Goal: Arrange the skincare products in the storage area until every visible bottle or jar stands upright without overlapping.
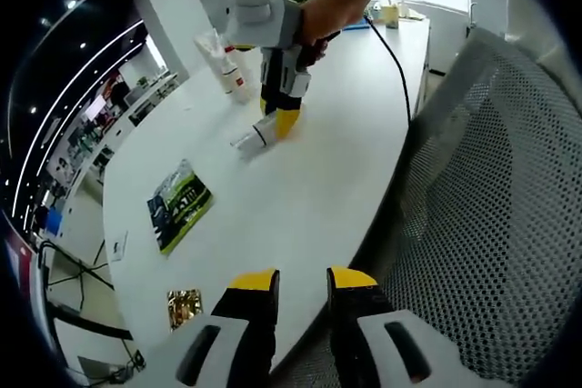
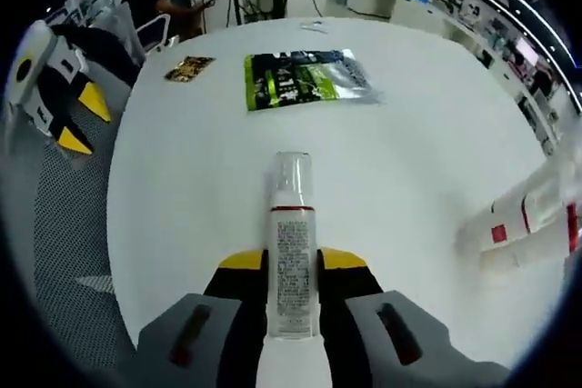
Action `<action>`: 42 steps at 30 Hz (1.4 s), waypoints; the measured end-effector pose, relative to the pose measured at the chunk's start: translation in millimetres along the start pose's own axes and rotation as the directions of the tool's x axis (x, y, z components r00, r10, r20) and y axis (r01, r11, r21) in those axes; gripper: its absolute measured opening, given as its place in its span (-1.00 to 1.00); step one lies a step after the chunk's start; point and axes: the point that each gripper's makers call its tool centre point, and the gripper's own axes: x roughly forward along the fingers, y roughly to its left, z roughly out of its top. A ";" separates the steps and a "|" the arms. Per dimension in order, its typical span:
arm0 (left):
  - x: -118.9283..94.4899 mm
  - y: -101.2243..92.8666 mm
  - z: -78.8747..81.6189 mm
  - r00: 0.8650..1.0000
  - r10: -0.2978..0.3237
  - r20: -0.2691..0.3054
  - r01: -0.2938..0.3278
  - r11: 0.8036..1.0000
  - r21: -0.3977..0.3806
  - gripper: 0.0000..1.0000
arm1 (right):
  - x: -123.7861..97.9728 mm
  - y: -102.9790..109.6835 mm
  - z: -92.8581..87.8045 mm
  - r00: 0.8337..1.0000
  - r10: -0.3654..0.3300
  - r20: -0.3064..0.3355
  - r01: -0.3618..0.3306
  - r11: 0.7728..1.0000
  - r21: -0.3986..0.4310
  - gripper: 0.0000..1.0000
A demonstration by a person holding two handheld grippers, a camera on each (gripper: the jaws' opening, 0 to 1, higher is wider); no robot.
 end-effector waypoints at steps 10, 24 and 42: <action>-0.2 -3.8 1.6 1.000 -0.017 0.008 0.017 1.000 0.014 -0.57 | -42.3 24.7 28.8 0.948 -0.058 0.312 -0.086 0.899 0.429 -0.64; 0.9 -5.5 0.7 0.999 -0.033 0.000 0.033 0.999 0.007 -0.56 | -95.4 74.4 57.7 0.806 -0.111 0.582 -0.332 0.728 0.599 -0.64; 0.7 0.1 0.8 1.000 -0.015 -0.004 0.015 1.000 -0.017 -0.54 | -119.2 103.7 65.2 0.712 -0.124 0.692 -0.402 0.735 0.546 -0.64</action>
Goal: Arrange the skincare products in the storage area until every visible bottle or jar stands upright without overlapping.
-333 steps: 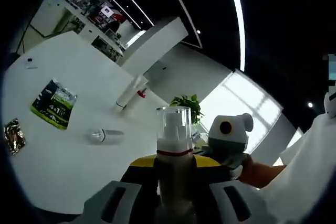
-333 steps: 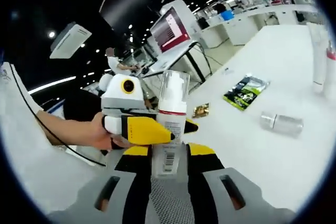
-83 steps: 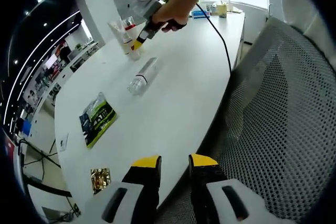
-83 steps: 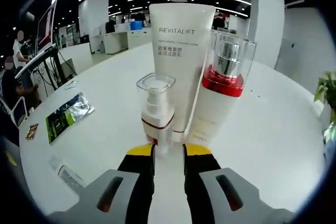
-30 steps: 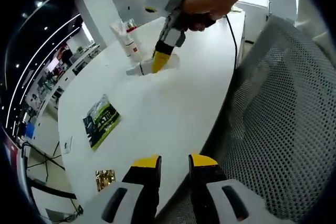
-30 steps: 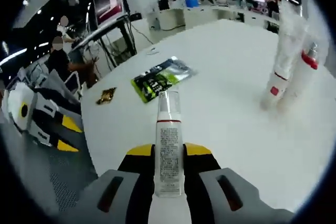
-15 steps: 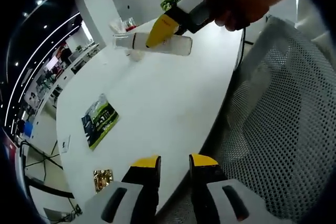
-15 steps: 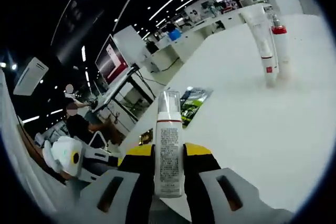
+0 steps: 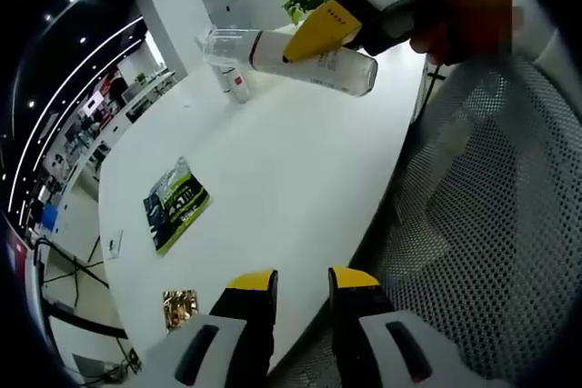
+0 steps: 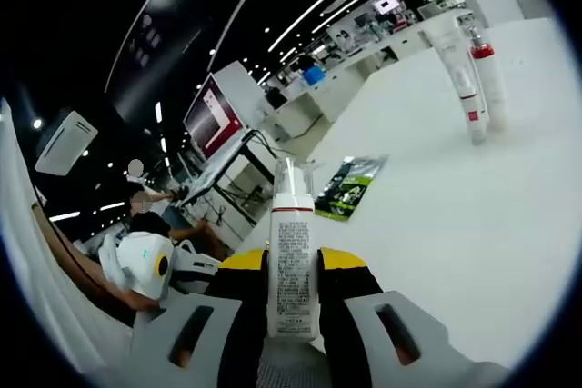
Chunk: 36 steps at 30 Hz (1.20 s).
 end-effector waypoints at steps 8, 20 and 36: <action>-5.7 6.2 14.4 0.997 0.020 0.068 -0.017 0.999 -0.041 -0.53 | -5.9 6.1 7.4 0.998 0.055 0.033 -0.056 0.998 0.029 -0.64; -31.2 20.6 60.4 0.959 0.020 0.284 0.105 0.903 -0.417 -0.28 | -19.4 -5.1 29.2 0.987 0.058 0.150 -0.078 0.988 0.132 -0.64; -87.8 14.5 146.6 0.609 0.040 0.792 0.718 0.397 -0.572 -0.27 | -27.1 34.9 35.4 0.946 0.267 0.186 -0.311 0.907 0.284 -0.63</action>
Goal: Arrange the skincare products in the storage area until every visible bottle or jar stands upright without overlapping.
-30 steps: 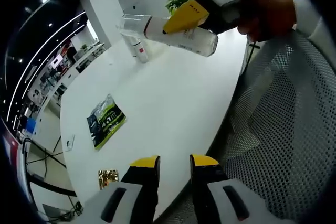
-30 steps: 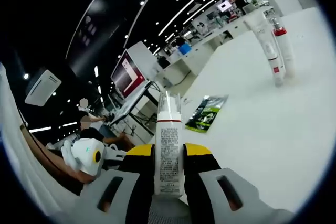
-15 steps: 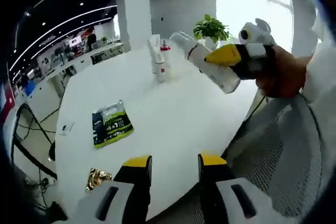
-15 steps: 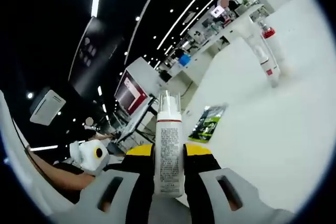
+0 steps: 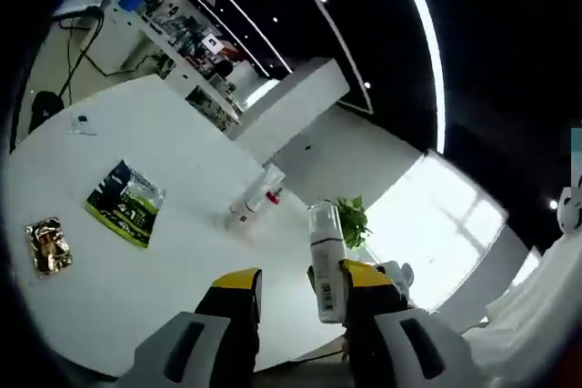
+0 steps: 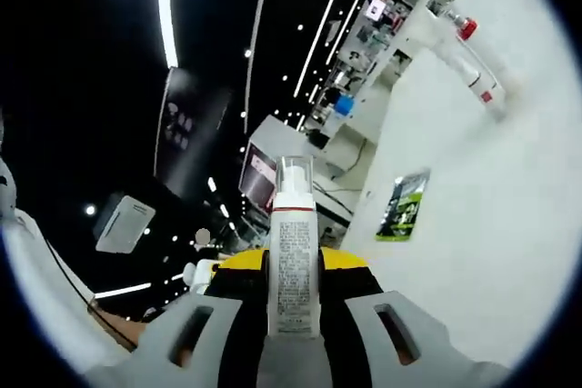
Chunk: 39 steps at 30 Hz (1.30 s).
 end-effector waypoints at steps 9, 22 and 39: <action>8.1 -13.7 -9.8 0.994 -0.112 -0.011 0.110 0.988 -0.110 -0.26 | 9.4 22.5 -36.2 0.976 0.125 -0.177 -0.113 0.991 0.075 -0.63; 4.4 -5.8 -16.9 0.993 -0.103 -0.063 0.090 0.980 -0.177 -0.56 | 19.5 24.4 -62.1 0.953 0.126 -0.274 -0.159 0.982 -0.103 -0.61; 12.4 30.4 -21.0 0.980 0.196 -0.045 -0.199 0.977 -0.078 -0.57 | 18.7 -14.2 -86.5 0.896 -0.199 -0.396 -0.022 0.873 -0.488 -0.44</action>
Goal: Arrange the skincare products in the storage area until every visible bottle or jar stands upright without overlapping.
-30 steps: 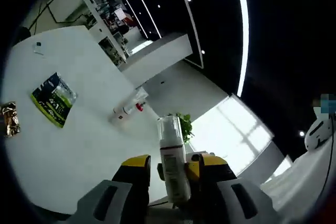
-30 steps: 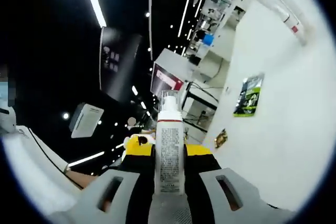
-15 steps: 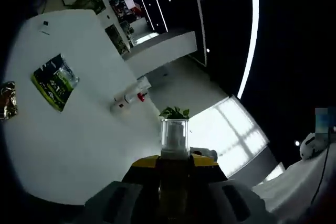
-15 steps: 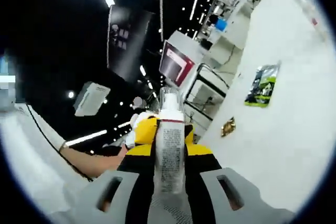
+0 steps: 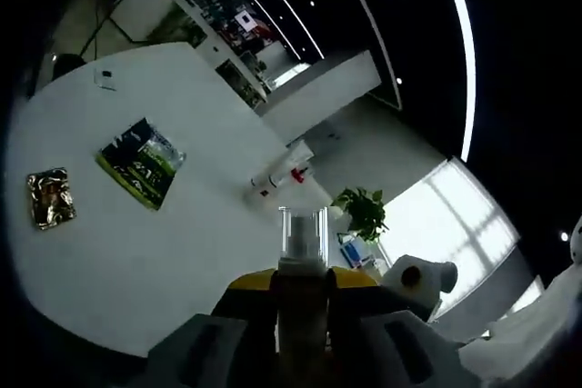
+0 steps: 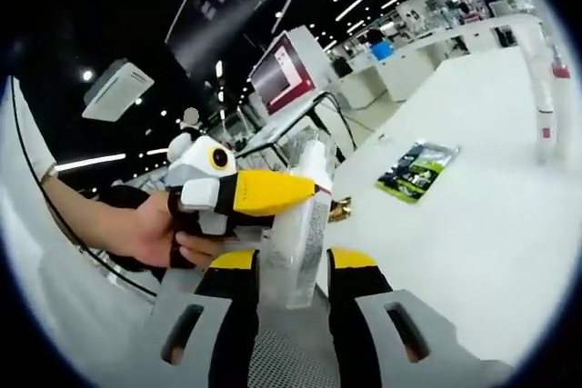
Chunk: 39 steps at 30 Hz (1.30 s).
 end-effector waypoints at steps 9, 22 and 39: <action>0.6 -4.3 0.9 0.998 -0.061 0.009 0.061 0.997 -0.050 -0.57 | -8.1 -3.0 2.9 1.000 0.002 0.006 -0.003 0.996 0.090 -0.56; -16.4 -42.1 5.1 0.923 -0.385 -0.009 0.372 0.899 -0.232 -0.42 | -18.3 46.7 25.0 0.914 0.362 0.180 -0.404 0.808 0.428 -0.56; -11.4 -31.7 3.4 0.966 -0.260 -0.004 0.259 0.964 -0.059 -0.50 | -4.3 27.9 15.7 0.974 0.197 0.109 -0.218 0.945 0.244 -0.58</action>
